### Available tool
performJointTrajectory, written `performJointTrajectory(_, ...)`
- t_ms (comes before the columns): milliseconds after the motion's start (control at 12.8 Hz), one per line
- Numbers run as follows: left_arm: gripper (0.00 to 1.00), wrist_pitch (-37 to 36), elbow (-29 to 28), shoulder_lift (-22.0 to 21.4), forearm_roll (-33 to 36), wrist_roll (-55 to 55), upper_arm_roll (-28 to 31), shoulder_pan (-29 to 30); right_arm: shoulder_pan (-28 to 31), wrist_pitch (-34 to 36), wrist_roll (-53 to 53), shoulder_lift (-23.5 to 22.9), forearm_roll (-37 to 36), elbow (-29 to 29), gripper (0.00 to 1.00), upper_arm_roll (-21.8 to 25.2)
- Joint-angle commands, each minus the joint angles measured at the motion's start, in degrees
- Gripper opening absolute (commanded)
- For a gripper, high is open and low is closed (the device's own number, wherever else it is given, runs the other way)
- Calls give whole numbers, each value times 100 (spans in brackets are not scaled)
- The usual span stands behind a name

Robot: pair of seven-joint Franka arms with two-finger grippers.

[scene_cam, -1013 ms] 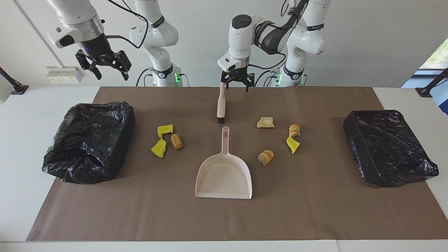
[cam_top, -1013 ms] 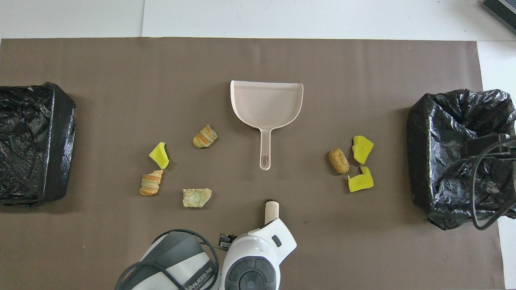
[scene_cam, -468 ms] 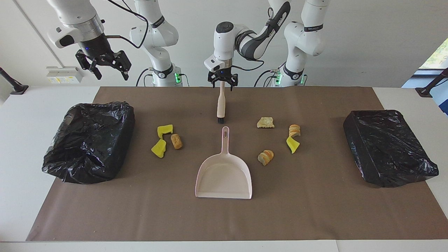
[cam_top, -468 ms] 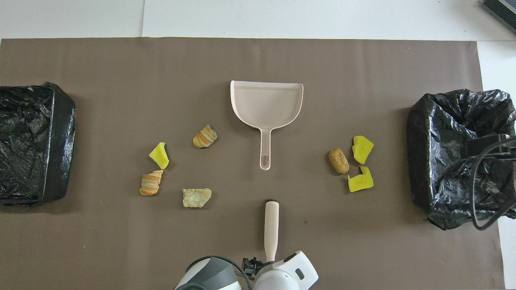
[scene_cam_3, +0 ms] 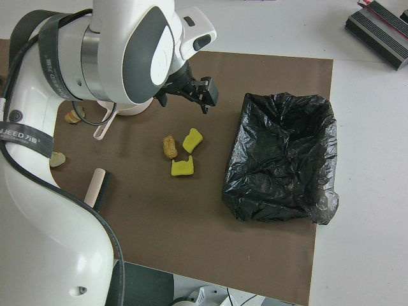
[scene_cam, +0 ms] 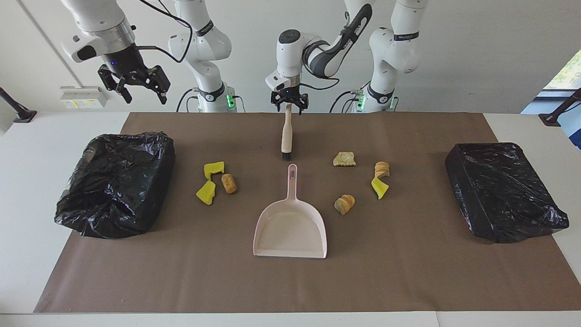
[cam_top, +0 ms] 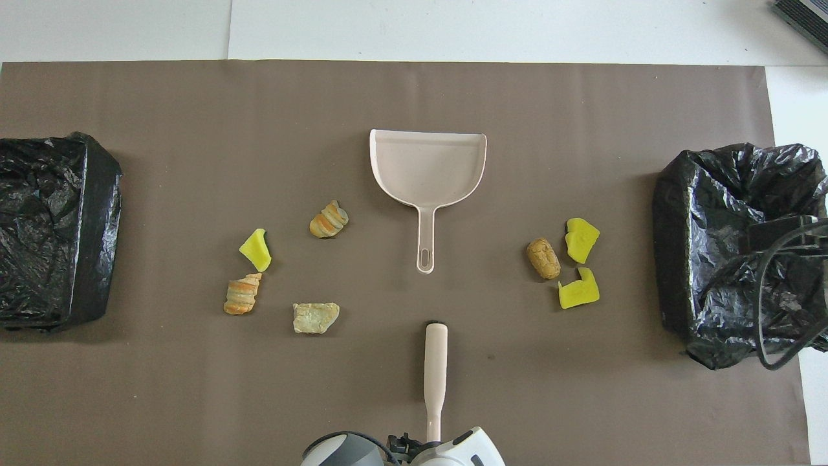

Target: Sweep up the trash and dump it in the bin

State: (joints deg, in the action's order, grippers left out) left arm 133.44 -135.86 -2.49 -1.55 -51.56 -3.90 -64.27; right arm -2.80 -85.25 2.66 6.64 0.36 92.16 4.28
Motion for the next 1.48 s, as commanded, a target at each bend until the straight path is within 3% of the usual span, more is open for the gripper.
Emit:
performJointTrajectory(0, 52, 173, -108, -50, -65, -162, 109, -78, 34, 52, -143, 101, 16, 83, 100, -7)
performJointTrajectory(390, 0, 42, -99, -67, -74, -267, 117, -51, 34, 52, -143, 101, 16, 83, 100, -15)
performJointTrajectory(857, 0, -1072, 94, -515, -39, -179, 161, 484, 34, 52, -143, 101, 16, 83, 100, -15)
performJointTrajectory(1403, 0, -1865, 244, -822, 664, 276, 161, 2390, 34, 52, -143, 101, 16, 83, 100, -15)
